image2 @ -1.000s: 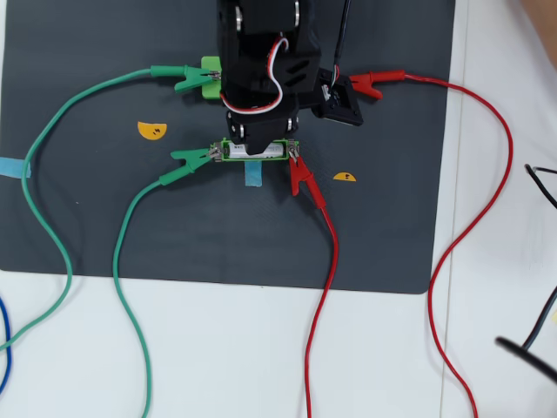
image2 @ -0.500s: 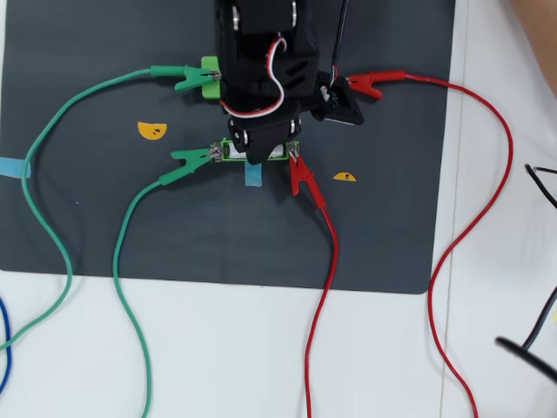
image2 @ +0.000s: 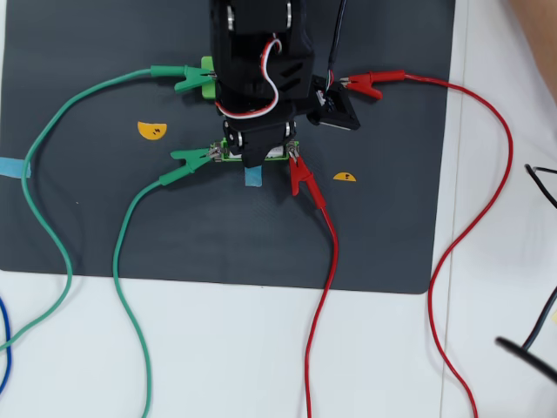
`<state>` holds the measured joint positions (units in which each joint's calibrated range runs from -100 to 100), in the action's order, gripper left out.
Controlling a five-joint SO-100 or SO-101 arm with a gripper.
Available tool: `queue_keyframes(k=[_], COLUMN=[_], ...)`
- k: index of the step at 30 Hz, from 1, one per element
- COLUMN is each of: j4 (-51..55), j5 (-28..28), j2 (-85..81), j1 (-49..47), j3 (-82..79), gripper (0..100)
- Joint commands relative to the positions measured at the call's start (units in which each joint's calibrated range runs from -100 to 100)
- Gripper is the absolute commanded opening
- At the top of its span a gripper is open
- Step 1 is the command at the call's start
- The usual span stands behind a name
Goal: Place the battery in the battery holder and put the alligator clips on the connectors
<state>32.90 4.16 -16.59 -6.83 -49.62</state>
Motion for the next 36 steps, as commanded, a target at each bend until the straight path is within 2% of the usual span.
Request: queue_keyframes(k=[1, 29, 36], j4=[-0.9, -0.9, -0.3], j5=[0.2, 0.2, 1.2], j2=[-0.2, 5.2, -7.2], j1=[0.9, 1.1, 0.4], j3=[0.5, 0.7, -3.4], gripper=[1, 1, 2])
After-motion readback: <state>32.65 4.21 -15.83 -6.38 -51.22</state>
